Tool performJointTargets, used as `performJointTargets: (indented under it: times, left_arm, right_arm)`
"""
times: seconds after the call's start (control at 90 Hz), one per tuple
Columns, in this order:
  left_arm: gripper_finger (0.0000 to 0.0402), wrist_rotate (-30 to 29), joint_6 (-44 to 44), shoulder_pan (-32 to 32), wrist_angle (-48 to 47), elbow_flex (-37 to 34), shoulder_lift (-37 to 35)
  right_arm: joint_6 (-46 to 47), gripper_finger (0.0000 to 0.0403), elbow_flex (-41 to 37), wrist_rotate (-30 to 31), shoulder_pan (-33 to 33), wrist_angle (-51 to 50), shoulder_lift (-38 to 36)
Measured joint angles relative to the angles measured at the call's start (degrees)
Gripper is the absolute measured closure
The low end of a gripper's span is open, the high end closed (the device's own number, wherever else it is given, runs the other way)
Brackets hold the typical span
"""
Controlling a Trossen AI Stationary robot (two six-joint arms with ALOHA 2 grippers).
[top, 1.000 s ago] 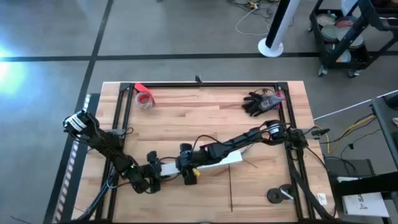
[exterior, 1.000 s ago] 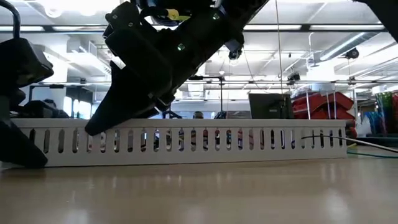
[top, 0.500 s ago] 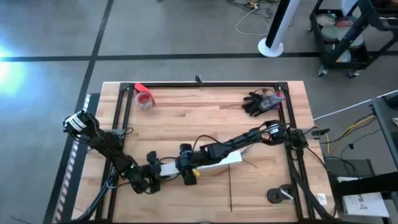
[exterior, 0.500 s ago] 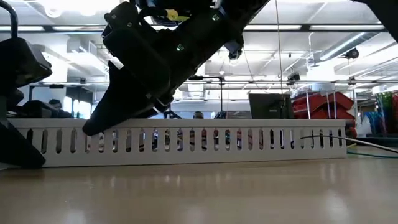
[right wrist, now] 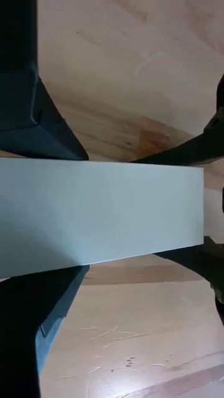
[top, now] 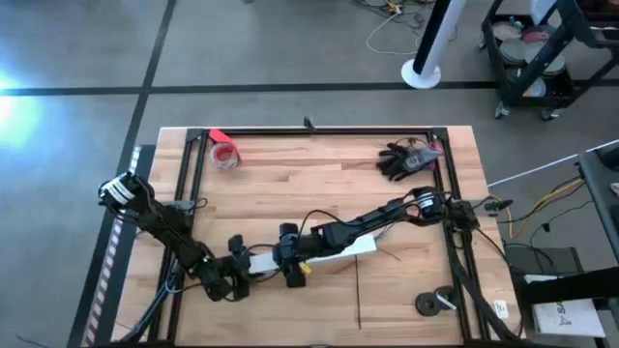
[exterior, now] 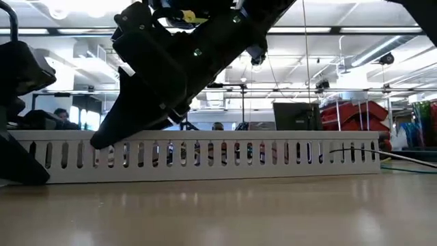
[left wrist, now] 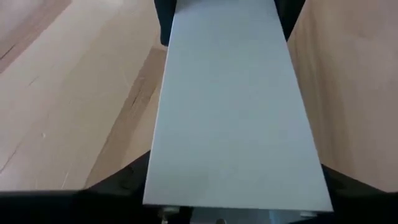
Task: Ziptie cables
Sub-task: Close the cable duct
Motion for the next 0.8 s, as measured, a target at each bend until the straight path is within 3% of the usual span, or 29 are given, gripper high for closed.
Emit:
performJointTargets:
  times: [0.4,0.689,0.8]
  left_arm:
    - [0.0165,-2.65,0.33,0.11,0.55,-0.02,0.11]
    - [0.0148,-17.08,7.83,4.22,8.34,-0.17,0.22]
    - [0.0142,-17.69,11.5,7.19,11.32,-0.13,0.11]
  right_arm:
    - [3.57,0.0064,0.07,-0.52,-0.02,-11.16,-7.36]
    - [4.88,0.0083,0.07,-1.25,1.6,-22.81,-18.71]
    - [6.35,0.0101,0.07,-1.27,2.87,-26.82,-23.31]
